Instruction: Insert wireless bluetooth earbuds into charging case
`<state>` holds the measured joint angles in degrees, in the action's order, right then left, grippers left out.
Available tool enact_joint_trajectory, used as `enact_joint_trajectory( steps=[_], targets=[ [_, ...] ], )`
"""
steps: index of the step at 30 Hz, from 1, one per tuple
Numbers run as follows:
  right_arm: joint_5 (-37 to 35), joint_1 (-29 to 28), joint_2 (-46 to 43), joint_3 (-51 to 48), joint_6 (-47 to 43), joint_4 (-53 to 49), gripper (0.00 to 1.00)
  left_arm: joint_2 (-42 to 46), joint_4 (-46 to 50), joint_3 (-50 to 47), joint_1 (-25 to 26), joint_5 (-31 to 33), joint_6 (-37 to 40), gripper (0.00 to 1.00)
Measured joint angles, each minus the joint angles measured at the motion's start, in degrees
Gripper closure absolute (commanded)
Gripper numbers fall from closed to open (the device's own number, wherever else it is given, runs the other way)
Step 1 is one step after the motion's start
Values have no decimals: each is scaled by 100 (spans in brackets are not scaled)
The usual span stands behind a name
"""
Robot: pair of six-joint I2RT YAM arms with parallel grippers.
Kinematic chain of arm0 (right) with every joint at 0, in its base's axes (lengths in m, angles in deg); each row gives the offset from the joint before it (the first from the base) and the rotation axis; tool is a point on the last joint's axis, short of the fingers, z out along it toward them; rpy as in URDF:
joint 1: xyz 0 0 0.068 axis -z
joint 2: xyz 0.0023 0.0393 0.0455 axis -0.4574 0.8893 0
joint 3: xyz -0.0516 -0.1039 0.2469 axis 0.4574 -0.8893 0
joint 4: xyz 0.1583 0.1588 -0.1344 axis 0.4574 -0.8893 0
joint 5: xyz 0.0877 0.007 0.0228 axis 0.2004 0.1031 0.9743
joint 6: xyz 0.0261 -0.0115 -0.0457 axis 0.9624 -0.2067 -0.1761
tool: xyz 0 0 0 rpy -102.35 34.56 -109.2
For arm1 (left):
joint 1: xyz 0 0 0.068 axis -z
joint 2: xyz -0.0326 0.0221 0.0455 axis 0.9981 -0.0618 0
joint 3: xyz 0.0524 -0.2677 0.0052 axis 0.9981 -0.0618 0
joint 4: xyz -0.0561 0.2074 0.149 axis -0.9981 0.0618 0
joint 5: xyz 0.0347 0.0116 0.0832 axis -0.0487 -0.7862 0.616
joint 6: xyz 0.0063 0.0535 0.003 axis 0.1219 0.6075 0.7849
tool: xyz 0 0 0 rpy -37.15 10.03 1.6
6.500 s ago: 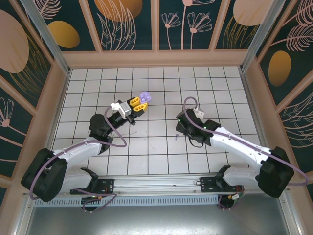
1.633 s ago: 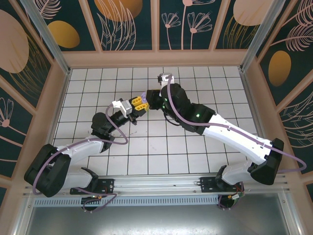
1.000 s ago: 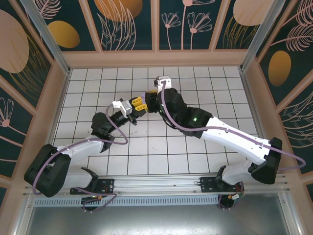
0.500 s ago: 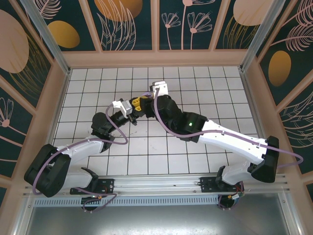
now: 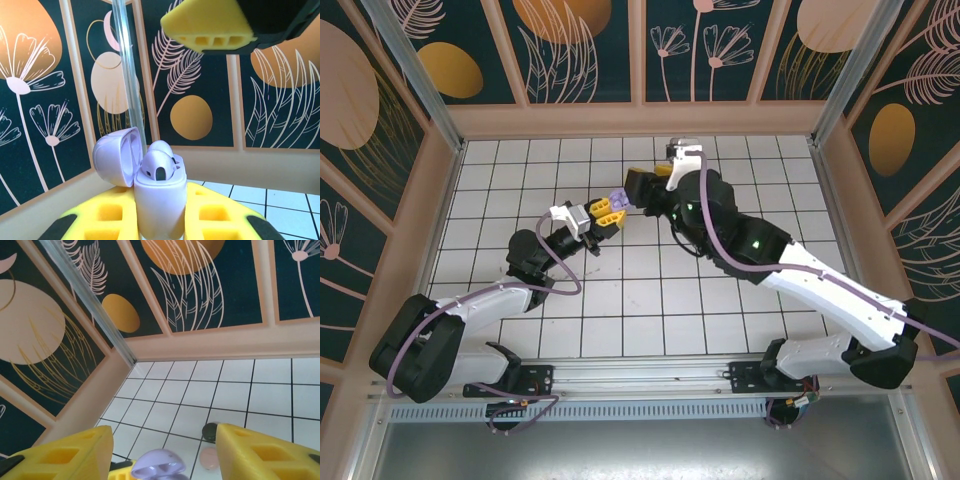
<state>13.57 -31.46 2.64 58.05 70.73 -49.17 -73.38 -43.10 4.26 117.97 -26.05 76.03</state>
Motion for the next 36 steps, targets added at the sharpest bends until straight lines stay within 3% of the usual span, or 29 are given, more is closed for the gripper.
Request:
enact_joint_trajectory(
  steps=[6, 11, 21, 27, 36],
  targets=[
    [828, 721, 411, 96, 68, -382, 46, 0, 59, -131, 2, -42, -42, 100],
    [1333, 949, 1088, 533, 37, -769, 50, 7, 155, -181, 33, -122, -42, 100],
    [2015, 1108, 1871, 1154, -177, -1410, 73, 20, 264, -181, 76, -166, -42, 100],
    [2321, 1064, 1718, 955, -247, -1519, 84, 20, 433, -181, 111, -219, -46, 100],
    [2308, 922, 247, -273, 101, -1521, 80, -46, 472, -166, 140, -116, -195, 100]
  ],
)
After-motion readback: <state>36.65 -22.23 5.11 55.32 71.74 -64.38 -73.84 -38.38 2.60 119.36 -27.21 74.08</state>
